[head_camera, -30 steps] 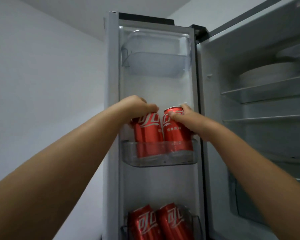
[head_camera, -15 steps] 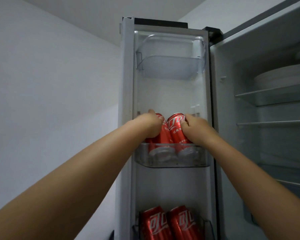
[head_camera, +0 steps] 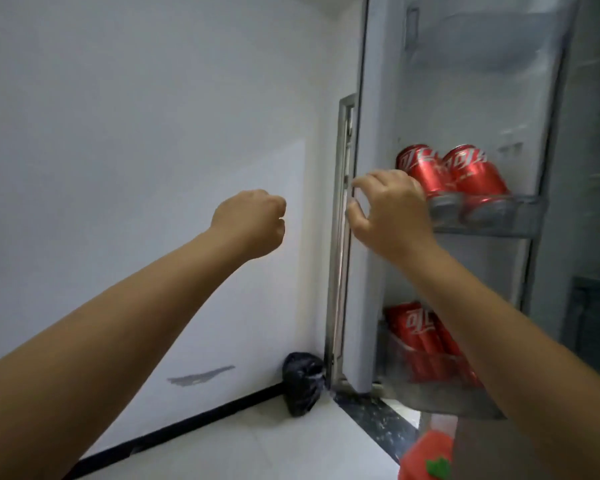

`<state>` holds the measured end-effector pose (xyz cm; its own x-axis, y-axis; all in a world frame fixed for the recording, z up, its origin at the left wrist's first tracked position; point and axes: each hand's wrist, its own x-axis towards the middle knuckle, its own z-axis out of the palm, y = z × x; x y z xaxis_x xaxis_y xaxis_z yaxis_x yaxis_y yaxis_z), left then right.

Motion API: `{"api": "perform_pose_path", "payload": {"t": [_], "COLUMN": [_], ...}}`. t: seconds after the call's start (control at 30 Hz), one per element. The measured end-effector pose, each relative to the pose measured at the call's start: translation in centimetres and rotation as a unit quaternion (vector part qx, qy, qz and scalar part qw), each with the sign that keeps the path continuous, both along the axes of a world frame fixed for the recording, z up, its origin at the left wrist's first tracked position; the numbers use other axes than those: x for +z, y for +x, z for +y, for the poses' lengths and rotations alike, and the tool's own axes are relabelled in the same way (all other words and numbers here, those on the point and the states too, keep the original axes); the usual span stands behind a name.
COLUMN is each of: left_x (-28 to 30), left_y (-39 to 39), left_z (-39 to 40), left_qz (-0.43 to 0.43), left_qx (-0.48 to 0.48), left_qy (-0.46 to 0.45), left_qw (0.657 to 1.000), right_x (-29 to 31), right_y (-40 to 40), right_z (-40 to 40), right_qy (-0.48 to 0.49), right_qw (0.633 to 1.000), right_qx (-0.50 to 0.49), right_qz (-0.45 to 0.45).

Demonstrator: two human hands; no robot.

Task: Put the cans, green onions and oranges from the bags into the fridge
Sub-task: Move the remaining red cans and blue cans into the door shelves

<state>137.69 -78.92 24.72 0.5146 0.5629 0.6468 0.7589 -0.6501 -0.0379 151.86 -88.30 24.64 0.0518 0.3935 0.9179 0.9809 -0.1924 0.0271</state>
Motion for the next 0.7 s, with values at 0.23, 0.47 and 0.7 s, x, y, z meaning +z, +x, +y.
{"api": "perform_pose_path", "payload": {"t": [0.23, 0.47, 0.7], "left_x": [-8.7, -16.7, -27.2], "left_y": [-16.1, -28.7, -38.5], "left_z": [7.5, 16.1, 26.1], "left_qz": [0.078, 0.130, 0.127], "left_qx": [0.055, 0.078, 0.086], "left_qy": [-0.053, -0.124, -0.229], "left_qw": [0.994, 0.981, 0.961], "right_x": [-6.2, -15.1, -27.5], "right_y": [-15.6, -28.5, -37.1], "right_z": [8.4, 18.3, 29.2], "right_qy": [-0.102, -0.253, -0.411], "right_qw": [0.992, 0.956, 0.898], "right_qx": [0.010, 0.033, 0.050], "right_qz": [0.066, 0.144, 0.152]}}
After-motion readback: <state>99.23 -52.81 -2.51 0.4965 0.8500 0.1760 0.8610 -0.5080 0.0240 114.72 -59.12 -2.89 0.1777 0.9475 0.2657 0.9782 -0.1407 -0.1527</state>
